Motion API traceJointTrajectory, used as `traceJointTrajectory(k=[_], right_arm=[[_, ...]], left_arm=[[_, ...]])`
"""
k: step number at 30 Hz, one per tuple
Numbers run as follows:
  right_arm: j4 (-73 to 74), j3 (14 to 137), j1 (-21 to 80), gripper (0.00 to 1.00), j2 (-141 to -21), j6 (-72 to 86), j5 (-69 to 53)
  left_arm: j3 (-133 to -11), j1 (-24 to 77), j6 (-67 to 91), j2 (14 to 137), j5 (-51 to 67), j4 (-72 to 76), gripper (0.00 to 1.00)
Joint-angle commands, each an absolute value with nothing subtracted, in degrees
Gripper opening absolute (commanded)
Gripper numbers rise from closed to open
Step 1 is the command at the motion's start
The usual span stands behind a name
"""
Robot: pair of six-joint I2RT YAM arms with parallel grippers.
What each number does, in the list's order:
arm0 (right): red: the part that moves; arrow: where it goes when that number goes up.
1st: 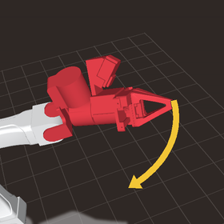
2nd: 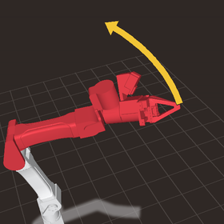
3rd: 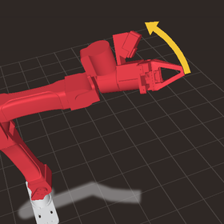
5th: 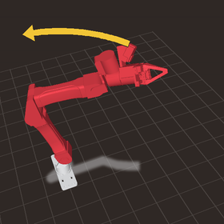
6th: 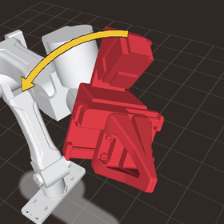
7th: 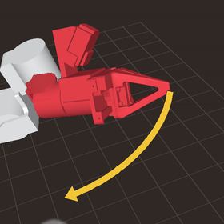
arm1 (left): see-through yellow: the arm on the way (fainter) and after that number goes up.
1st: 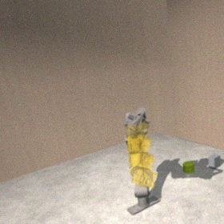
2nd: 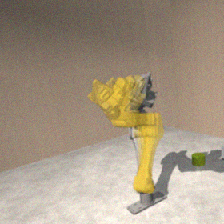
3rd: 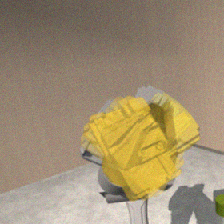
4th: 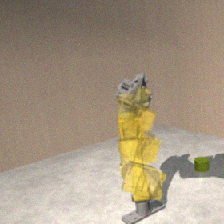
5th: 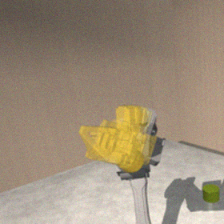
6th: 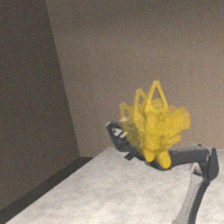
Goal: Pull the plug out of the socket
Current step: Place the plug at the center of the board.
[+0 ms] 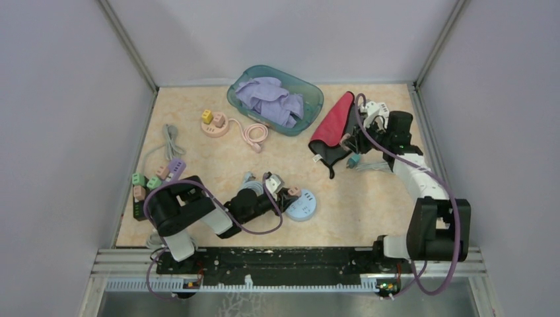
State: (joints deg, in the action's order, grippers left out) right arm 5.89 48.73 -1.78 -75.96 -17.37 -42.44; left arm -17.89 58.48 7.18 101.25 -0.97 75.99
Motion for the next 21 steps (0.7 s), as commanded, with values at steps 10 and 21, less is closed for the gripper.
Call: traceJointTrajectory(k=[10,21], right_arm=[[0.50,50.77,-1.91,0.01,-83.39,-9.44,-19.16],[-1.73,51.10,-1.85,0.19,-88.64,-5.91,-12.76]], left_arm=[[-17.40,58.30,9.05,101.50,0.42,68.16,0.15],[-17.40,58.34,8.92,101.13,0.88,67.86,0.15]])
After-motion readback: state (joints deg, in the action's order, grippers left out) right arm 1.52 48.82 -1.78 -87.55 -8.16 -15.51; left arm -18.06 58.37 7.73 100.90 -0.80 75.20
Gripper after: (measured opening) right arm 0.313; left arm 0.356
